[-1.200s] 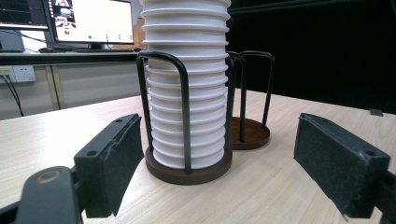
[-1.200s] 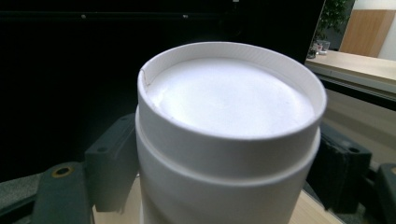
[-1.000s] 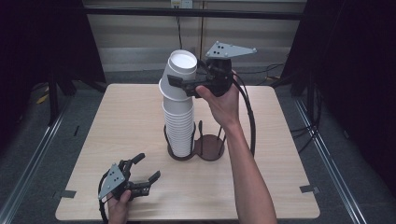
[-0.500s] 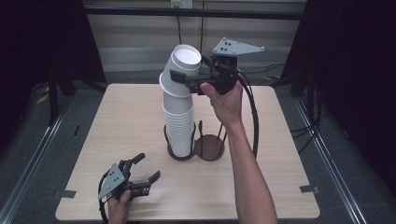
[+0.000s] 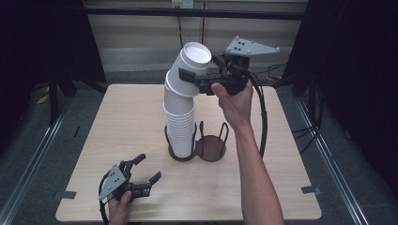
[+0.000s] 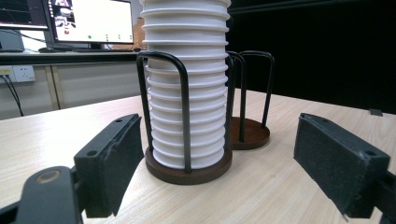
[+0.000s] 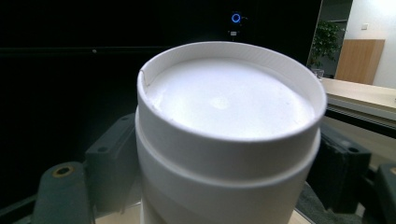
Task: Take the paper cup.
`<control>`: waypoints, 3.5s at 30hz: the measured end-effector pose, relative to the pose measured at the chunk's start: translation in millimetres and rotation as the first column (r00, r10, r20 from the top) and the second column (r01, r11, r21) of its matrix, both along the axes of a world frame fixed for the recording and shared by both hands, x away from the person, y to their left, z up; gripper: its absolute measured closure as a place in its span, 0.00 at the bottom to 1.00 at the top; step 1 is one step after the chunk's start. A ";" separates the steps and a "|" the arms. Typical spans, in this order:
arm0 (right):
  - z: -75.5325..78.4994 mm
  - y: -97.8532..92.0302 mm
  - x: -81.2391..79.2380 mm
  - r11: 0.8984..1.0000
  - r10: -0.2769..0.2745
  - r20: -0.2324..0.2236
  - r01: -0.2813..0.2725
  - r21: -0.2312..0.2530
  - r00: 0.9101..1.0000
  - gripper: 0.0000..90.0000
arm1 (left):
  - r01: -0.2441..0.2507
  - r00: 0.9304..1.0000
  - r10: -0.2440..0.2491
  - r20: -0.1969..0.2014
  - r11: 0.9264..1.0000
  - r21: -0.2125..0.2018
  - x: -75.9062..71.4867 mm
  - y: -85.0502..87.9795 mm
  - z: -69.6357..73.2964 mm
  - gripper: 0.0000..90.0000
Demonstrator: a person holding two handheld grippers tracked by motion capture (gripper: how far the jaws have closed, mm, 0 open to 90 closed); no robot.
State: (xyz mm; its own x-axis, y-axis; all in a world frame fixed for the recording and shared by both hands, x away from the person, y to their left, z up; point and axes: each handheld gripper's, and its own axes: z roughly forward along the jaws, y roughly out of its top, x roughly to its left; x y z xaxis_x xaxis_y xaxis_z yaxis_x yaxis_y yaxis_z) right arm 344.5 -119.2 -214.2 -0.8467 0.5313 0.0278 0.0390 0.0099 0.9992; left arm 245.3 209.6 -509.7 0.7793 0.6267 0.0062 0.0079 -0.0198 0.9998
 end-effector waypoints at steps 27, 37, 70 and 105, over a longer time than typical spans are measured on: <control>-7.5 -43.9 -30.5 0.999 -0.036 0.002 0.036 -0.026 0.999 0.23 | 0.061 0.993 -0.066 -0.097 0.997 -0.055 8.0 -1.7 3.3 0.17; -31.4 -54.5 -40.5 0.998 -0.059 -0.027 0.058 -0.029 0.998 0.23 | 0.147 0.988 -0.149 -0.039 0.988 -0.038 12.2 -2.6 36.6 0.18; -120.6 -40.2 -72.8 0.999 -0.001 -0.097 -0.003 -0.038 0.995 0.23 | 0.257 0.966 -0.256 -0.038 0.966 0.016 9.9 -21.5 53.3 0.18; -190.8 -10.3 -86.2 0.997 0.080 -0.193 -0.083 -0.004 0.978 0.23 | 0.359 0.933 -0.357 -0.042 0.933 0.029 6.0 -46.4 55.3 0.17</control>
State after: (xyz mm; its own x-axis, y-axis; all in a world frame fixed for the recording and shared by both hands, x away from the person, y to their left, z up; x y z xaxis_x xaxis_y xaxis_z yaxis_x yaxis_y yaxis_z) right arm 258.3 -129.5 -405.0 -0.8667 0.4620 0.1884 0.2288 0.0325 0.9729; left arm 251.2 163.2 -454.4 0.9520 0.3060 -0.0080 0.0288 -0.0637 0.9975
